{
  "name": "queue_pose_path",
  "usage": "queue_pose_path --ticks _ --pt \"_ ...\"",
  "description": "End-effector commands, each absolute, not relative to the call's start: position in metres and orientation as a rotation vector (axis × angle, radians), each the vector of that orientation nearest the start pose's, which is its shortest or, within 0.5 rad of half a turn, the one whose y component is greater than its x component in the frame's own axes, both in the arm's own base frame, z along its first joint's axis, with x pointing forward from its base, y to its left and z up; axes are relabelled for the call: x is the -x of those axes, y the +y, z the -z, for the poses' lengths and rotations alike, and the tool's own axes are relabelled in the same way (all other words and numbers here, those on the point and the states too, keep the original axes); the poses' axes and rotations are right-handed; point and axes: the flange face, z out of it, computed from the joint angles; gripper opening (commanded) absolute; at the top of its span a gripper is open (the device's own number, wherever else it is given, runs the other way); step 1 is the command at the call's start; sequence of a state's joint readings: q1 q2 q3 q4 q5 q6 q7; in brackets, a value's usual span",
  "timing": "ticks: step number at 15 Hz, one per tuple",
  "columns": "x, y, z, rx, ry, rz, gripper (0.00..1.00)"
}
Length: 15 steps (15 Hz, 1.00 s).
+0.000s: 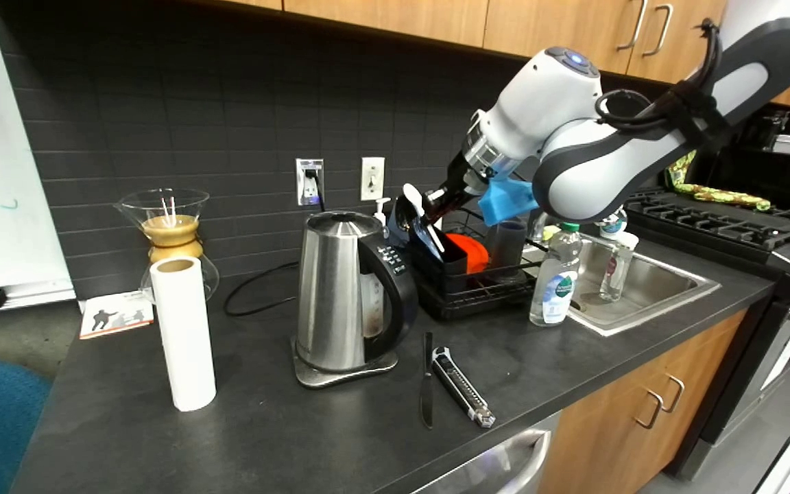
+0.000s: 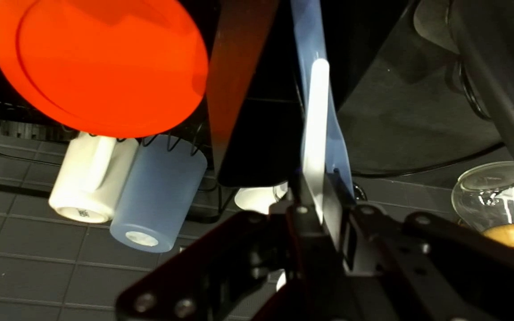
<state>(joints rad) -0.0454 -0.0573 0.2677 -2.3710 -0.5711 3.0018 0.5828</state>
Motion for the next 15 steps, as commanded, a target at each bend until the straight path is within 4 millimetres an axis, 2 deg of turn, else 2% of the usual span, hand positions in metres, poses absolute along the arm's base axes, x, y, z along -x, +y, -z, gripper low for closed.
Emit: queue_pose_path --ticks 1,3,4,5,6,8,9,10,15 --pt "-0.513 0.156 -0.416 2.927 -0.255 1.111 0.04" --pt "-0.512 0.157 -0.415 2.926 -0.249 1.109 0.15" --pt "-0.512 0.158 -0.415 2.929 -0.248 1.108 0.39" --pt "-0.511 0.158 -0.415 2.928 -0.250 1.112 0.30" --pt "-0.510 0.158 -0.414 2.929 -0.247 1.110 0.06" --pt "-0.508 0.159 -0.415 2.932 -0.241 1.114 0.11" --pt "-0.507 0.159 -0.415 2.932 -0.240 1.118 0.40" --pt "-0.506 0.160 -0.415 2.931 -0.237 1.119 0.01" --pt "-0.505 0.149 -0.423 2.933 -0.212 1.137 0.01"
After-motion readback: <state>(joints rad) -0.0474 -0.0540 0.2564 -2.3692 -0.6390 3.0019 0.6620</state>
